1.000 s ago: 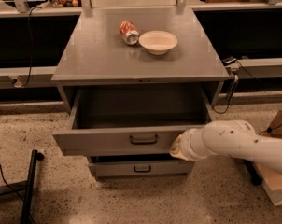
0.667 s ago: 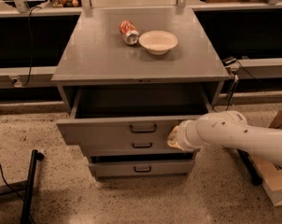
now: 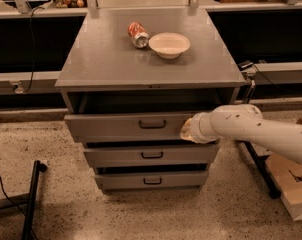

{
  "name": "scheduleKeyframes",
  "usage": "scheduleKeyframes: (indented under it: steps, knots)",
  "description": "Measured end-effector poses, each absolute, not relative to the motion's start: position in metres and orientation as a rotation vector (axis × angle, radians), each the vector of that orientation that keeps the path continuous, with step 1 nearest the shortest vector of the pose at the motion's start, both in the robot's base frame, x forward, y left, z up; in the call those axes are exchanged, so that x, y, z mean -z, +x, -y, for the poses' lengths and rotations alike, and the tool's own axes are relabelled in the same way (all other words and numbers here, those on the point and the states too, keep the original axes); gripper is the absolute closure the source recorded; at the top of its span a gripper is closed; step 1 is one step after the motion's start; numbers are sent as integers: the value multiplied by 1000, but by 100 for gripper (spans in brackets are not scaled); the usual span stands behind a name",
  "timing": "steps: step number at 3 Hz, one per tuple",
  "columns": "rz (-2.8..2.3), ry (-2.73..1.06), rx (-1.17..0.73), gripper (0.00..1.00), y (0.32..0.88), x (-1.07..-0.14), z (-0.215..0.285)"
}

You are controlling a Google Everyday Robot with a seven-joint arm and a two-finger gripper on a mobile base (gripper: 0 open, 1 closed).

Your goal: Close top drawer

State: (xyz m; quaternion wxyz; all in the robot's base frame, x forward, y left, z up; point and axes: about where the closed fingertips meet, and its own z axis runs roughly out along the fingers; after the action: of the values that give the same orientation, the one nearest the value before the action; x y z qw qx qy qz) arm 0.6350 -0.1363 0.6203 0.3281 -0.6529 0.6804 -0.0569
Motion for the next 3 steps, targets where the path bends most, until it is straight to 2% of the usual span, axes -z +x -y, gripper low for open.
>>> scheduleKeyframes:
  steps: [3]
  knots:
    - [-1746, -1680, 146, 100, 675, -622, 144]
